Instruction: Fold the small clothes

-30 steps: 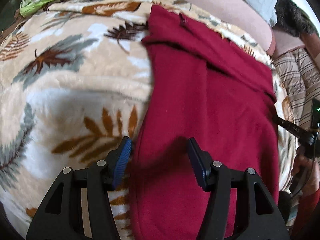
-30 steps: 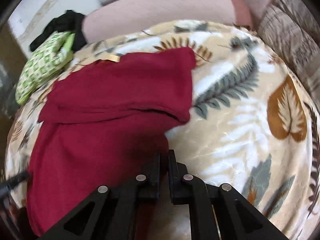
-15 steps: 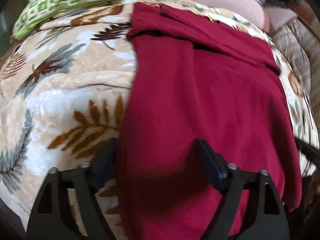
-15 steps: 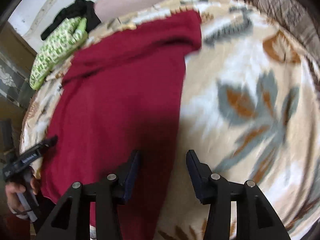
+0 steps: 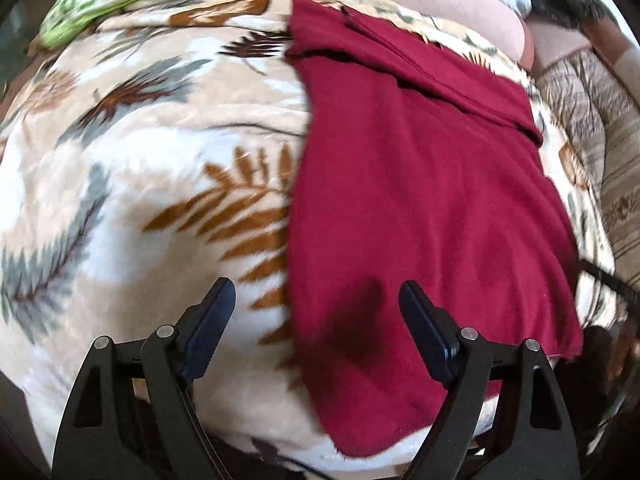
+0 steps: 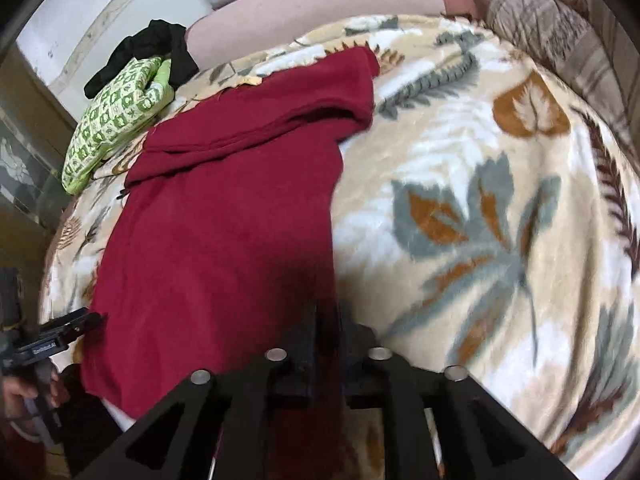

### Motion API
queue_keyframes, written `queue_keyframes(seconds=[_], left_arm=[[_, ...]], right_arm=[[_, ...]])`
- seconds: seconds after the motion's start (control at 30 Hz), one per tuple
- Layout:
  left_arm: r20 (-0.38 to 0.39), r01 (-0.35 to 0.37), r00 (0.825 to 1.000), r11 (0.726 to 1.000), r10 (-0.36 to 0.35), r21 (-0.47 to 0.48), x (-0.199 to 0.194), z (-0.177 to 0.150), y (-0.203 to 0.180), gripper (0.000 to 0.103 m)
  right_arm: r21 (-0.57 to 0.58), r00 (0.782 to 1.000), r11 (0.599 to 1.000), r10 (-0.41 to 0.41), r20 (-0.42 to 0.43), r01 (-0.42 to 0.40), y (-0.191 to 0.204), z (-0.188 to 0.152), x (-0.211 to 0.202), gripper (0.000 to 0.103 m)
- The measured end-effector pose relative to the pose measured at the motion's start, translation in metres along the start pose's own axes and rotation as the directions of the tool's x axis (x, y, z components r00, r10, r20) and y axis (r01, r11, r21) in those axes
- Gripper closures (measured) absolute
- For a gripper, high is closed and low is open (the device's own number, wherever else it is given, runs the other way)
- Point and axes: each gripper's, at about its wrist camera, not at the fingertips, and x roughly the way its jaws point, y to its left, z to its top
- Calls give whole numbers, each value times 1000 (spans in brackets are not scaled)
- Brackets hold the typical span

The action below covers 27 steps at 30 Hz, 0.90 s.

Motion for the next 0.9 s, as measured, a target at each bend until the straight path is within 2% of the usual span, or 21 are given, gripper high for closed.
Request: queue_keyframes(seconds=[0.07, 0.13, 0.3, 0.43, 0.63, 0.73, 0.77, 0.8, 0.83, 0.87, 0.9], left_arm=[[-16, 27, 1000, 999, -27, -36, -1, -7, 4, 19], [-29, 43, 999, 998, -44, -39, 1, -12, 3, 19], [-22, 7, 1000, 1000, -7, 7, 4, -21, -6, 19], [-32, 14, 999, 1000, -13, 17, 5, -26, -7, 19], [-39, 26, 999, 999, -25, 40, 4, -38, -12, 19], [-42, 21, 999, 997, -18, 71, 5, -42, -18, 21], [-44, 19, 999, 997, -15, 77, 5, -42, -20, 30], [-40, 7, 999, 997, -4, 77, 3, -42, -20, 38], [-35, 6, 999, 998, -4, 69, 0, -41, -19, 62], [-36, 32, 999, 998, -30, 56, -3, -40, -17, 94], [-58, 114, 992, 993, -113, 16, -5, -35, -13, 95]], right_arm=[[-19, 999, 999, 44, -12, -44, 0, -13, -10, 58], [-29, 997, 998, 55, -45, -56, 1, -27, -12, 58], [29, 992, 997, 73, -103, -70, -3, -50, -1, 58], [35, 994, 997, 75, -79, -72, -4, -57, 0, 56], [68, 987, 990, 133, -95, -127, -9, -62, -1, 56], [41, 987, 990, 138, -84, -135, -5, -61, 3, 56], [22, 988, 991, 135, -80, -133, -2, -62, 3, 68], [13, 988, 991, 131, -79, -130, -1, -61, 3, 88], [14, 985, 988, 153, -79, -152, 0, -59, 2, 95], [25, 978, 981, 195, -76, -194, 1, -57, -1, 95], [28, 972, 974, 225, -66, -223, 1, -55, -4, 95]])
